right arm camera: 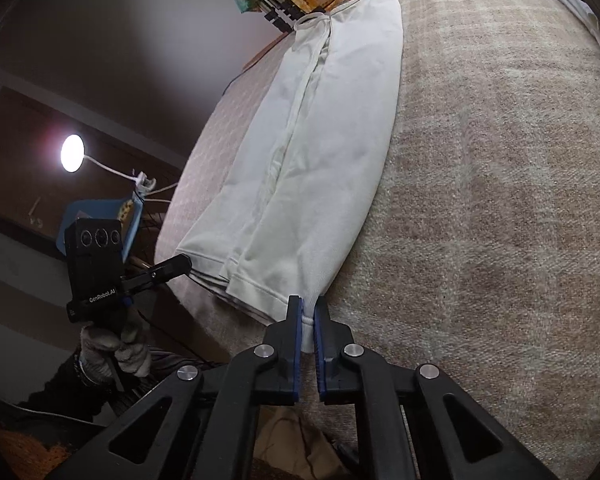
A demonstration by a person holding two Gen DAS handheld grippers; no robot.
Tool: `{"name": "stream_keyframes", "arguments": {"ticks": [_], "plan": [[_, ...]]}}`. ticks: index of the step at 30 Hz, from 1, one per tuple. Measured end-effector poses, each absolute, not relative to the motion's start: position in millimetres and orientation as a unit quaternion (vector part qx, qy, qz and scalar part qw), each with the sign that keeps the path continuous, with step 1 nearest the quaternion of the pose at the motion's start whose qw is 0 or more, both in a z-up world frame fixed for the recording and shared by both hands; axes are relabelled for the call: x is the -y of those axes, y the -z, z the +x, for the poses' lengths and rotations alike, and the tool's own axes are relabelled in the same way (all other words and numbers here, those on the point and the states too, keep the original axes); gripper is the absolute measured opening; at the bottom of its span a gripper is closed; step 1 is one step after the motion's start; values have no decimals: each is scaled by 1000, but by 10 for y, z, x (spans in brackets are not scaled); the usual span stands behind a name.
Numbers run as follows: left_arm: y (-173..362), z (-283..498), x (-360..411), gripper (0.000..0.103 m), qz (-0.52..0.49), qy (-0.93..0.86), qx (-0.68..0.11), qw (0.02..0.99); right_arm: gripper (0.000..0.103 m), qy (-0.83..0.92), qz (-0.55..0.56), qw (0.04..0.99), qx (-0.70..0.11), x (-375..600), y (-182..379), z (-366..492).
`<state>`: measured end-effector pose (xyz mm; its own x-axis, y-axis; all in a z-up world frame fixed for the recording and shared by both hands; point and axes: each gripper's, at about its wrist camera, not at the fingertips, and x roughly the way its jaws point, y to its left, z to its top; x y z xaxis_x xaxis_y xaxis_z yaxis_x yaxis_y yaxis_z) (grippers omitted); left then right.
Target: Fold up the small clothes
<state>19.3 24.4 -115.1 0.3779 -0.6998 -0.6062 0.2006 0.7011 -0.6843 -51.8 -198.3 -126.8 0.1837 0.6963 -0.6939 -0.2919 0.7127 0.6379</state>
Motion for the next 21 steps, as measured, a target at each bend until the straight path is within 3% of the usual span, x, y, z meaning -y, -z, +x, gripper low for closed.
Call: {"name": "stream_keyframes", "arguments": {"ticks": [8,21], "plan": [[963,358,-257,4,-288,297,-455,788,3,-349,249,741,-517,2076,1066,-399],[741,968,-307,4,-290,268,-426,814,3,-344,259,756,-493,2043,777,231]]}}
